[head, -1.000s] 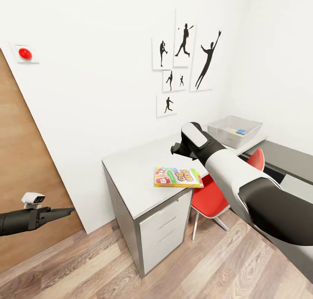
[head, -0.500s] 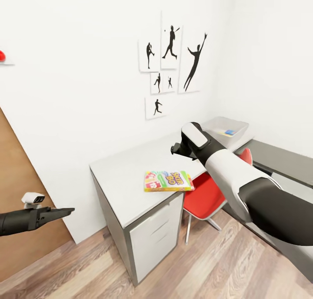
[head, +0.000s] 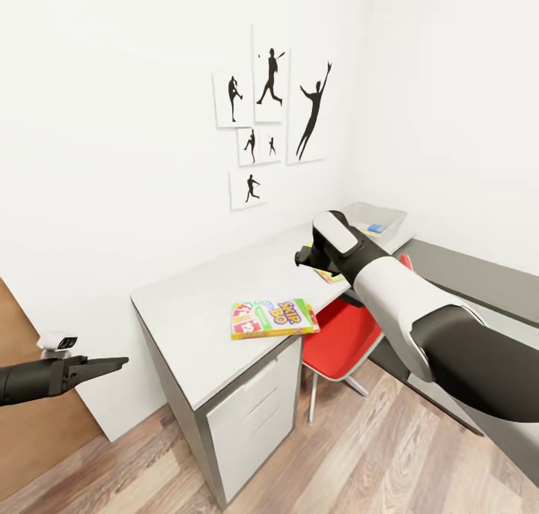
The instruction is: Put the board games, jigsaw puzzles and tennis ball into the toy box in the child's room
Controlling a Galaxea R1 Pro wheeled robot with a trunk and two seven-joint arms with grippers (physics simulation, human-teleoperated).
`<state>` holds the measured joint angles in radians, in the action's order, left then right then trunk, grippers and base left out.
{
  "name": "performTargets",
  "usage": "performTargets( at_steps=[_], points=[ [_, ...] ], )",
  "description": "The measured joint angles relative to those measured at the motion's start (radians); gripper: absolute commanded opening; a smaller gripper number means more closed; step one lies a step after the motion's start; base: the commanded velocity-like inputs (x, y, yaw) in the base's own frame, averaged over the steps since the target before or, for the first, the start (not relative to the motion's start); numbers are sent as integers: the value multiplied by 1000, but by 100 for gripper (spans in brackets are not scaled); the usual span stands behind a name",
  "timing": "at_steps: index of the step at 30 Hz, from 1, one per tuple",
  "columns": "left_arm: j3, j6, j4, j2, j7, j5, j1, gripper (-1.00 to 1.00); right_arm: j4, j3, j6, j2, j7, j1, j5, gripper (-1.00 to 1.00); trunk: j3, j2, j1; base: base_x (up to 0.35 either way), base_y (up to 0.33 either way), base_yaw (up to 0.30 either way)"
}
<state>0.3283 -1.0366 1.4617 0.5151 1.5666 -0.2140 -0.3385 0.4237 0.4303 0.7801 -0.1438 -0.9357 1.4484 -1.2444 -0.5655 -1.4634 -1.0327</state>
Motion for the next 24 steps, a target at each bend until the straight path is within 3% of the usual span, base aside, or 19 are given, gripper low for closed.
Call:
performTargets(
  at_steps=[6, 11, 19, 24],
  points=[
    [0, 0, 0, 0, 0, 0, 0, 100, -1, -2, 4, 32, 7, -4, -4, 100, 0, 0, 0, 1, 15, -4],
    [0, 0, 0, 0, 0, 0, 0, 100, -2, -13, 7, 84, 88, -7, -38, 100, 0, 0, 0, 0, 24, -1],
    [0, 0, 0, 0, 0, 0, 0, 100, -2, -15, 9, 133, 187, -12, -56, 100, 0, 0, 0, 0, 136, 0],
    [0, 0, 0, 0, 0, 0, 0, 100, 4, -24, 10, 161, 252, -82, -59, 100, 0, 0, 0, 0, 36, 0]
  ],
)
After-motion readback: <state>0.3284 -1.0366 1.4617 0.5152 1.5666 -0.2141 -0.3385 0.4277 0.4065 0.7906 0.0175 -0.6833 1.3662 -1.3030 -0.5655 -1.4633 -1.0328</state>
